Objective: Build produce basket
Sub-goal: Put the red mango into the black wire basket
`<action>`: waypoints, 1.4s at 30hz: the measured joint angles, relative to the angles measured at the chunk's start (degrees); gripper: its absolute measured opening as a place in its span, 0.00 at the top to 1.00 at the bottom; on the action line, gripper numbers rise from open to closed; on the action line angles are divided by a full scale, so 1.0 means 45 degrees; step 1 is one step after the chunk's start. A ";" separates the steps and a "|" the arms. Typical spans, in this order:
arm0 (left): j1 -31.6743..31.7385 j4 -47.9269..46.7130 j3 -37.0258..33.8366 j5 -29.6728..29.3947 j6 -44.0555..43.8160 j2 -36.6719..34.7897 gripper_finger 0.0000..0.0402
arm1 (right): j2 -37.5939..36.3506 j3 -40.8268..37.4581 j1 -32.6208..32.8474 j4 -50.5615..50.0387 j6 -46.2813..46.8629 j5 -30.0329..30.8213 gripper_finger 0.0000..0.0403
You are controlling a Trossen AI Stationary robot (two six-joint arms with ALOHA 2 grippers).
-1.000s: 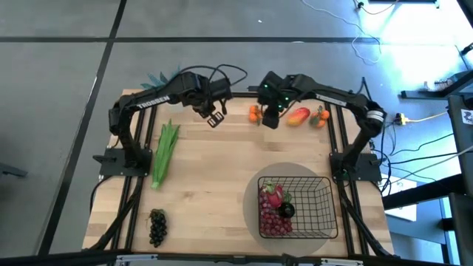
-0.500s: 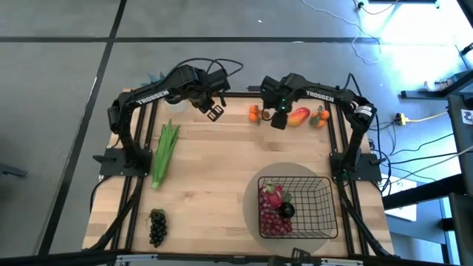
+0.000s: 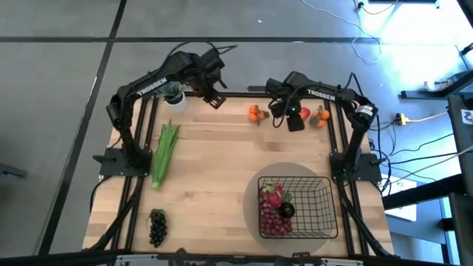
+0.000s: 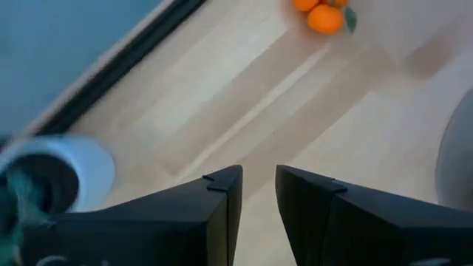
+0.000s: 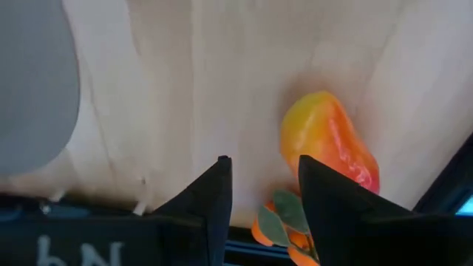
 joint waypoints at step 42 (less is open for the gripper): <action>0.0565 0.1171 -0.0024 0.2381 1.0282 0.0512 0.82 | 0.0005 0.0000 -0.0263 -0.0081 -0.0579 -0.0222 0.65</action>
